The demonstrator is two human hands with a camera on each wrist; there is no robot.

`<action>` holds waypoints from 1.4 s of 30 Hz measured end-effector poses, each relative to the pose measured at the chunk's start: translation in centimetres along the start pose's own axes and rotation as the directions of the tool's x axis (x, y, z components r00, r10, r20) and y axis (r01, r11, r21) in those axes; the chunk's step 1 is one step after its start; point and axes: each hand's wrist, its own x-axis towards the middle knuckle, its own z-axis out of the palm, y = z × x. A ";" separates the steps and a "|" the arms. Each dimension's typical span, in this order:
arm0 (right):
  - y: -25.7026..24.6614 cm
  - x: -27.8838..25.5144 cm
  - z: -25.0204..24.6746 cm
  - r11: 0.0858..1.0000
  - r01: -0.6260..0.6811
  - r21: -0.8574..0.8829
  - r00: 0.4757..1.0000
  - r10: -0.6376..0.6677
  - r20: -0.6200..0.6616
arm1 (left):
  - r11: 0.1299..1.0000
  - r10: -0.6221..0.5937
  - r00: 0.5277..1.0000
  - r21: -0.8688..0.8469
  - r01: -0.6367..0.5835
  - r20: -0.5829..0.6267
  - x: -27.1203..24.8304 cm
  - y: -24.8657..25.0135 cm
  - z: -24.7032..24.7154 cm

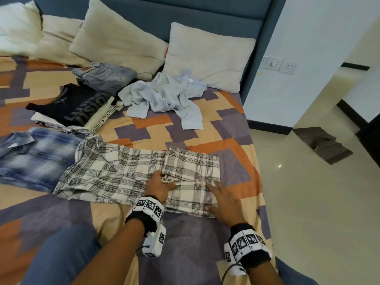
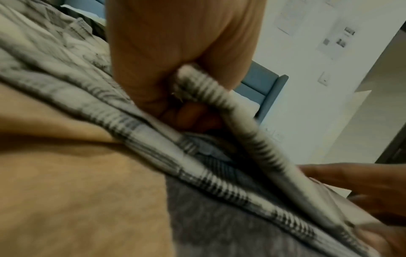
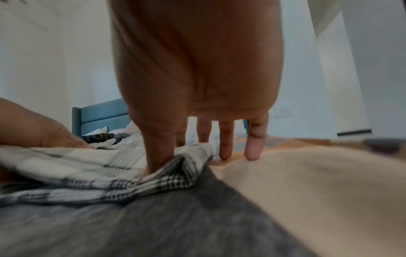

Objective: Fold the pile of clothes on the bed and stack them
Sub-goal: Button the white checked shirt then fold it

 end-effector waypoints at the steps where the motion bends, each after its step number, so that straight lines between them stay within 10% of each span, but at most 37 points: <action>1: 0.3 -0.3 0.0 0.997 -0.048 -0.064 0.998 0.050 0.031 | 1.000 0.002 1.000 -0.007 -0.002 0.010 -0.1 -0.3 -0.3; 6: 1.4 0.2 -0.7 0.992 -0.128 -0.001 0.968 0.125 -0.219 | 0.995 -0.050 0.975 -0.100 0.029 -0.215 -1.0 -0.2 -1.1; 10: 0.5 1.9 -0.4 0.992 0.059 0.115 0.967 -0.028 -0.254 | 0.944 0.161 0.915 0.329 -0.032 -0.371 -3.2 1.6 0.5; 14: -0.7 3.7 0.1 0.982 0.015 0.187 0.981 0.022 -0.193 | 0.686 0.402 0.915 0.667 -0.291 -0.015 -3.5 2.0 2.7; 17: 0.2 5.0 0.7 0.910 -0.113 0.398 0.975 0.178 -0.132 | 0.602 0.230 0.940 0.722 -0.341 0.252 -1.7 -1.5 3.9; 21: 1.8 6.5 1.0 0.687 -0.179 0.704 0.935 0.342 -0.096 | 0.583 0.189 0.933 0.730 -0.357 0.305 -0.8 -2.8 3.9; 27: 0.8 7.2 0.5 0.557 -0.191 0.808 0.928 0.371 -0.036 | 0.722 0.170 0.931 0.602 -0.341 0.324 -0.5 -1.4 2.5; 32: 0.9 5.3 -2.6 0.491 -0.116 0.863 0.952 0.302 -0.044 | 0.697 0.402 0.915 0.656 -0.288 -0.025 -2.7 1.0 2.1; 36: 3.3 3.5 -8.0 0.662 -0.017 0.749 0.924 0.297 -0.241 | 0.748 0.439 0.860 0.424 -0.510 0.259 -3.7 2.5 4.4; 39: 4.9 1.3 -11.6 0.759 -0.108 0.642 0.891 0.360 -0.276 | 0.883 0.341 0.790 0.115 -0.455 0.508 -4.9 4.0 6.2; 42: 5.0 -0.3 -12.6 0.811 -0.174 0.559 0.886 0.377 -0.271 | 0.912 0.360 0.790 -0.010 -0.409 0.496 -5.2 4.0 7.0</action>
